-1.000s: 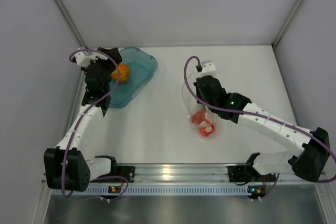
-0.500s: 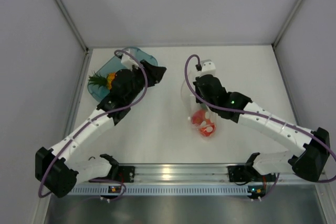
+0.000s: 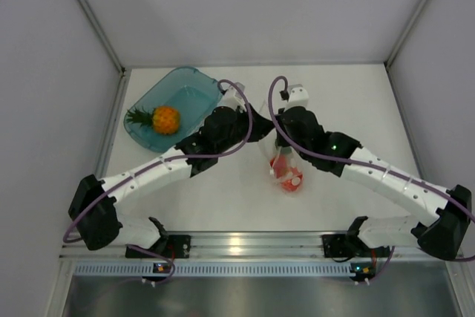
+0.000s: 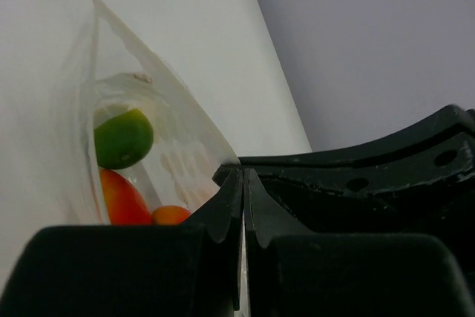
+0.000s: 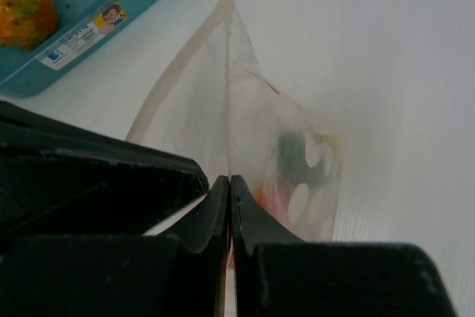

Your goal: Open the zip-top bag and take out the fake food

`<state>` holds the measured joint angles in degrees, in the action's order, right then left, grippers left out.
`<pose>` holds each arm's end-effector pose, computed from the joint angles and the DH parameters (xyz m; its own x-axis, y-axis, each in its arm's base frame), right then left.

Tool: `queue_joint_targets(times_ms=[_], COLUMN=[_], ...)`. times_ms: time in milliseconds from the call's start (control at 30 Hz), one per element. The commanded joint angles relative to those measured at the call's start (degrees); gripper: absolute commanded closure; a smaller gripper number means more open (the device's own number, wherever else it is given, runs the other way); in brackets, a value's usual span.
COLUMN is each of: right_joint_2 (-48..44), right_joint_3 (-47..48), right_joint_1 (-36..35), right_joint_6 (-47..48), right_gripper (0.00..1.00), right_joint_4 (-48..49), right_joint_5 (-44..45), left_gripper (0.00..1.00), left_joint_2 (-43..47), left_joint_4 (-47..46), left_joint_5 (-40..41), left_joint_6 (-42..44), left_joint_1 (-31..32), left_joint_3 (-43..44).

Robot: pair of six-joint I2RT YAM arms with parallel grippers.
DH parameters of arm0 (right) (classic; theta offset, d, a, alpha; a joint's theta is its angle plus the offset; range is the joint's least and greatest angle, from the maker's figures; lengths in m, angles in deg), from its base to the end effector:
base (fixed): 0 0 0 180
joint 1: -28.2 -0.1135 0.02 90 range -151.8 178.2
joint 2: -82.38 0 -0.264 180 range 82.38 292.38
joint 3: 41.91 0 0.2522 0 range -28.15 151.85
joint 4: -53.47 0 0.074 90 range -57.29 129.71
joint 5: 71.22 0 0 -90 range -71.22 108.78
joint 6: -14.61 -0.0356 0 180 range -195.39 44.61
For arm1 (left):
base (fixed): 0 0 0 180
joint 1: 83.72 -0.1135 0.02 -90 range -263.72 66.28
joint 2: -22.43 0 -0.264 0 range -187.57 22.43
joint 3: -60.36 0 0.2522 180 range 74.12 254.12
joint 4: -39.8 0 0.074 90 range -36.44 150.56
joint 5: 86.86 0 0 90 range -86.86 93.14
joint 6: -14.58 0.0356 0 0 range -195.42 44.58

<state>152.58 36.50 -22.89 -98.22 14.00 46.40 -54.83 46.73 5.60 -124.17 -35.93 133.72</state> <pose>0.1827 0.2000 0.3431 -0.4713 -0.0366 -0.8812 -0.2796 0.9538 0.1099 0.2168 -0.2367 0.3333 -0.6183 -0.4364 -0.6537 0.3743 0.5678 -0.7331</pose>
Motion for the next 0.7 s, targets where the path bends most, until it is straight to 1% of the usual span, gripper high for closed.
queue_joint_targets(times_ms=[0,33,400,467,567,667], right_joint_2=[-2.78,-3.04,-4.98,-5.15,-5.24,-4.02], right_joint_3=[1.36,1.19,0.75,0.92,1.71,4.87], right_joint_1=[-0.85,-0.85,-1.29,-1.38,-2.17,-3.13], right_joint_6=[-1.52,-1.43,1.47,3.4,6.91,10.16], right_gripper=[1.0,1.0,1.0,1.0,1.0,1.0], right_joint_4=[3.3,3.48,3.83,3.57,1.82,-1.08], right_joint_5=[1.39,1.39,2.53,2.88,5.16,10.16], left_gripper=[0.97,1.0,1.0,1.0,1.0,1.0], left_joint_2=[-0.96,-1.32,-6.59,-7.21,-8.35,-8.53], left_joint_4=[-2.57,-2.66,-2.05,0.31,6.64,12.36], left_joint_5=[1.14,1.67,5.1,6.49,9.65,11.6], left_joint_6=[-1.61,-1.7,-0.91,-0.12,1.99,3.57], left_joint_1=[2.65,3.44,4.77,4.77,5.12,5.3], left_joint_3=[0.62,0.26,-2.99,-1.77,0.17,0.87])
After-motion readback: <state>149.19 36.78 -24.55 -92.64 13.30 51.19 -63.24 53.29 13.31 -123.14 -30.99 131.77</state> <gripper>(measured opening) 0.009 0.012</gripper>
